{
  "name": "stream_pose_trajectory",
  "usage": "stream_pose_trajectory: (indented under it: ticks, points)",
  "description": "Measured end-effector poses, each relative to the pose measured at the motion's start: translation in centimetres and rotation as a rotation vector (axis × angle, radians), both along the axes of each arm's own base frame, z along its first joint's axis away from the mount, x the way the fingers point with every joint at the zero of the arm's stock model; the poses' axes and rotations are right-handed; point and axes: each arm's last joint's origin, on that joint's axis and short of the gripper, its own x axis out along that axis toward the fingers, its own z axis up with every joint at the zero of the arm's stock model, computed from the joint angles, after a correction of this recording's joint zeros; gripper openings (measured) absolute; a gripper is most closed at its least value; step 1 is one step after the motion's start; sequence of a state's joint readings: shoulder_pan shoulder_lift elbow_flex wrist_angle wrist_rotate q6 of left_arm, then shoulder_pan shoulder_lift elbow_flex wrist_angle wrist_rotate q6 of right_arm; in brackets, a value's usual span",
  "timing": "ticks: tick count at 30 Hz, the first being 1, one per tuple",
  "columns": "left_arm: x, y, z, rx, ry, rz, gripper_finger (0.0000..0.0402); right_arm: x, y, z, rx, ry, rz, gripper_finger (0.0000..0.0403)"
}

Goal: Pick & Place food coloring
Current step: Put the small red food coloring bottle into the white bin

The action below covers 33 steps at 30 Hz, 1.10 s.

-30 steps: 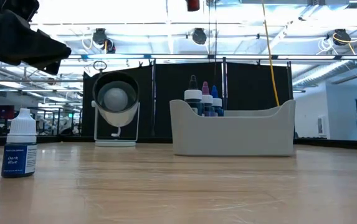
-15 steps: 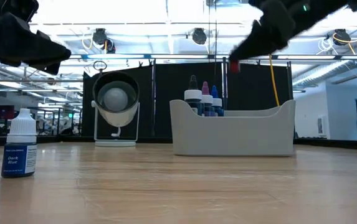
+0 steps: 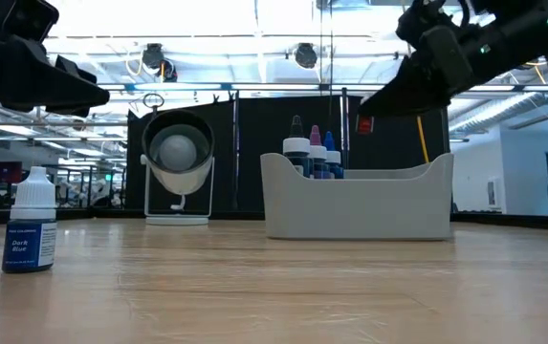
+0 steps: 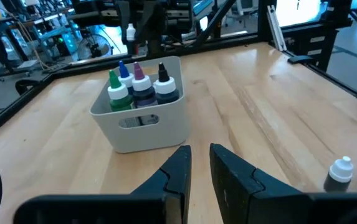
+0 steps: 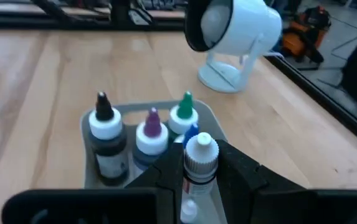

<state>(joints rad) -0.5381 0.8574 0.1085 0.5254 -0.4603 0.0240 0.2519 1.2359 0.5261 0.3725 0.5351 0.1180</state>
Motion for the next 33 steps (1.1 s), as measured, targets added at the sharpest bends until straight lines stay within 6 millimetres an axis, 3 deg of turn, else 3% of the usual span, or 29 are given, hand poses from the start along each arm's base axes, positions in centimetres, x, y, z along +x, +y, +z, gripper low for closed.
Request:
stream_pose_trajectory:
  ticks: [10, 16, 33]
  points:
    - [0.0, 0.0, -0.1, -0.018, 0.007, 0.0, 0.0067, 1.5, 0.3, -3.4, 0.007, 0.05, -0.013, 0.0061]
    - [0.0, 0.0, -0.1, -0.019, 0.008, 0.0, 0.0067, 1.5, 0.0, -3.5, -0.06, 0.05, -0.089, 0.0061]
    - [-0.1, 0.1, -0.5, 0.004, 0.043, 0.025, 0.0067, 1.3, -0.2, -4.5, 0.01, 0.088, -0.145, 0.0061]
